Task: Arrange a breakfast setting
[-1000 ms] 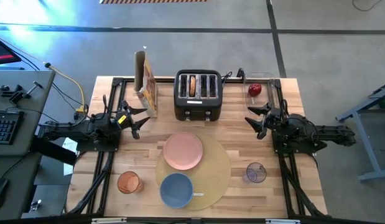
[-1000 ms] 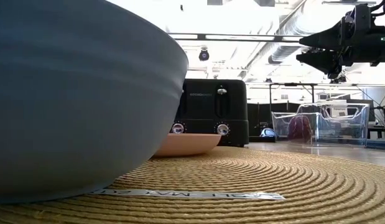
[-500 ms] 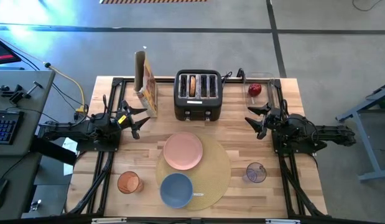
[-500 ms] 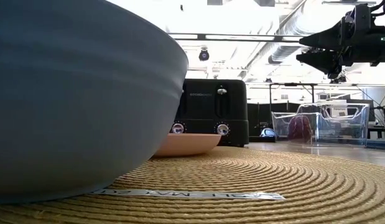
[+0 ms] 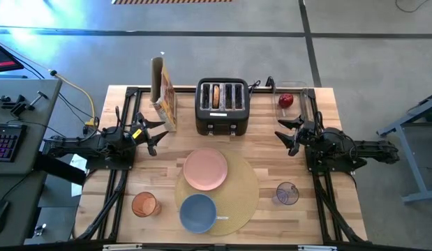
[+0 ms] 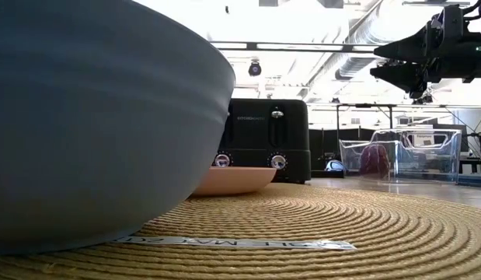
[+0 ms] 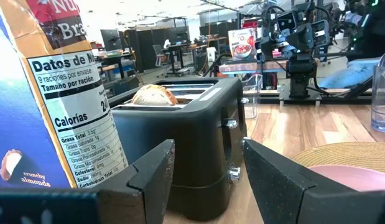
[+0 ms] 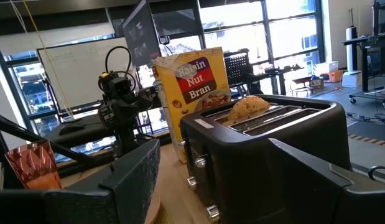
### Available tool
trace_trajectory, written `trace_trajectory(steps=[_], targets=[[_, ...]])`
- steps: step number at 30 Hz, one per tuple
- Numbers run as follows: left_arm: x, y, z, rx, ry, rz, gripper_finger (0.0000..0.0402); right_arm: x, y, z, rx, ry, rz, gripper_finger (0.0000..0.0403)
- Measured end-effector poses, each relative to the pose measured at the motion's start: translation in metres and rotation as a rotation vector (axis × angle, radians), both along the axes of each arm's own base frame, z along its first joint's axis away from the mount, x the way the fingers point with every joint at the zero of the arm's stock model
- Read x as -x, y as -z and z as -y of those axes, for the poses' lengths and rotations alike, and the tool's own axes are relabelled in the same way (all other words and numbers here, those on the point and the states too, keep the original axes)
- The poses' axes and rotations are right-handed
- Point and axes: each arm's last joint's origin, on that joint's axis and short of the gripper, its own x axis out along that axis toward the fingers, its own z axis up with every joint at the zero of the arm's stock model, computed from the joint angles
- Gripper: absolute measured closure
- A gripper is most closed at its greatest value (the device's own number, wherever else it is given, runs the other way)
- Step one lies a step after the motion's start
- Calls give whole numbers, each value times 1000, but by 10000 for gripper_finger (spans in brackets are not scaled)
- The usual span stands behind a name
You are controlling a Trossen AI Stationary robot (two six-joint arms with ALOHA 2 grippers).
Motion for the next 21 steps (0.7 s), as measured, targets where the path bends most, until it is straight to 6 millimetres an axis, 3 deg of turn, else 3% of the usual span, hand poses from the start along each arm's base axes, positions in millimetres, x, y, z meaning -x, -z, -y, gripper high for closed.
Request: trace_trajectory(steps=[21], targets=[[0, 0, 0, -16, 0, -7, 218, 0, 0, 0, 0, 0, 0, 119]])
